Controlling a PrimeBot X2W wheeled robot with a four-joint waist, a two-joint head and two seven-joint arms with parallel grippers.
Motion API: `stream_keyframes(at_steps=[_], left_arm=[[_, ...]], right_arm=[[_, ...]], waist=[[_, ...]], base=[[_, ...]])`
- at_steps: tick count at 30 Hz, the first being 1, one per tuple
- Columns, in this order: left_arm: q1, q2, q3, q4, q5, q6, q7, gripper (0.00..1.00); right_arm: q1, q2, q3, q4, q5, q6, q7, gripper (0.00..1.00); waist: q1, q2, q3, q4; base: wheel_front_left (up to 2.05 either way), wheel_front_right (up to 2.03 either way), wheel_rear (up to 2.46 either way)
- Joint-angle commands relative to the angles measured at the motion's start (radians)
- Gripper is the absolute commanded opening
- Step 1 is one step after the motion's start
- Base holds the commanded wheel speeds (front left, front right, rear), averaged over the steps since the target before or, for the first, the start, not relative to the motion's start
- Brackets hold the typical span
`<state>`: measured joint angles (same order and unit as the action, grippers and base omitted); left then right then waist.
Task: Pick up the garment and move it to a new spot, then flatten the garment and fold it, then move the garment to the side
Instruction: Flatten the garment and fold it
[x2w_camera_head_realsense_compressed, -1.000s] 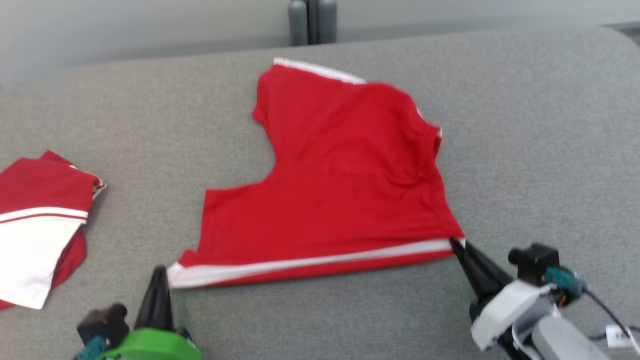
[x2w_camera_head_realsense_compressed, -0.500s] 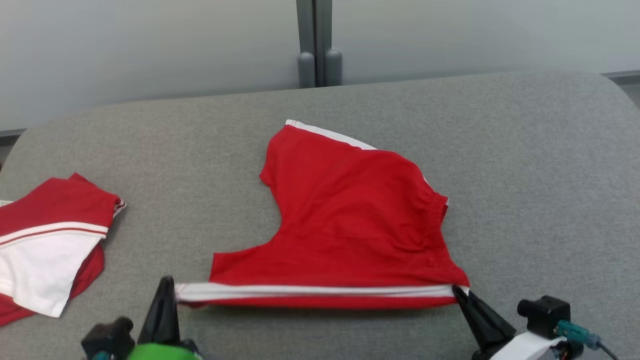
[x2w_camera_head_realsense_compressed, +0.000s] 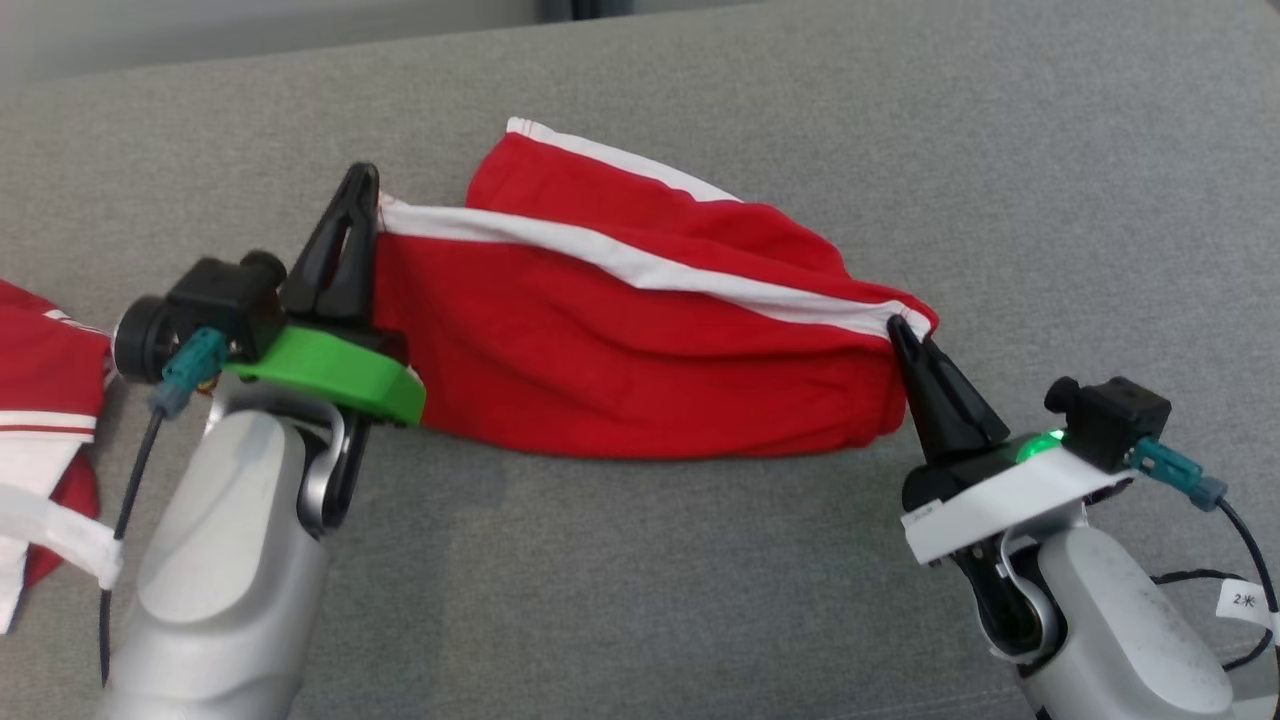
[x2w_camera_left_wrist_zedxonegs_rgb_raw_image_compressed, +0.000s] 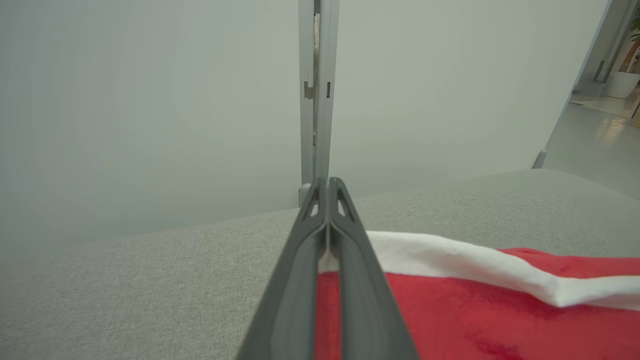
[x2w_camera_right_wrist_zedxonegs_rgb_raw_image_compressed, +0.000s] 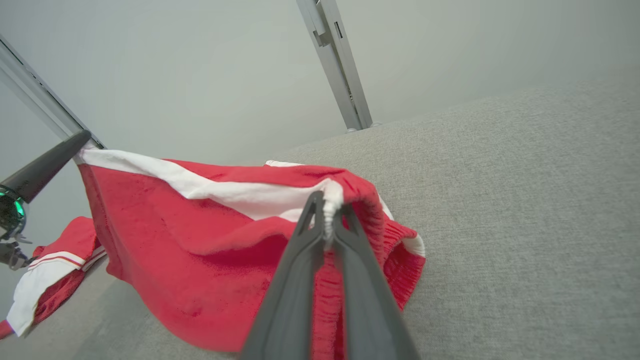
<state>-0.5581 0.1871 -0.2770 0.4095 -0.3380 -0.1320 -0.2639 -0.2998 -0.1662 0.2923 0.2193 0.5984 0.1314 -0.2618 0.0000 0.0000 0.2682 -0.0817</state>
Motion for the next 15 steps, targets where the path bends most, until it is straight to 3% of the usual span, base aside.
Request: stream_keyframes(at_steps=[1, 15], left_arm=[[-0.061, 0.009, -0.004, 0.028, -0.011, 0.003, -0.001, 0.00], [-0.384, 0.021, -0.060, 0.234, 0.010, 0.003, -0.001, 0.00]], right_arm=[[-0.034, 0.015, -0.009, -0.003, 0.009, -0.001, -0.005, 0.00], [-0.176, 0.096, -0.073, -0.030, -0.006, -0.001, -0.005, 0.00]], waist=[[0.0000, 0.0000, 0.133, -0.067], [0.0000, 0.0000, 0.302, -0.137]], base=[[0.00, 0.00, 0.00], [0.00, 0.00, 0.00]])
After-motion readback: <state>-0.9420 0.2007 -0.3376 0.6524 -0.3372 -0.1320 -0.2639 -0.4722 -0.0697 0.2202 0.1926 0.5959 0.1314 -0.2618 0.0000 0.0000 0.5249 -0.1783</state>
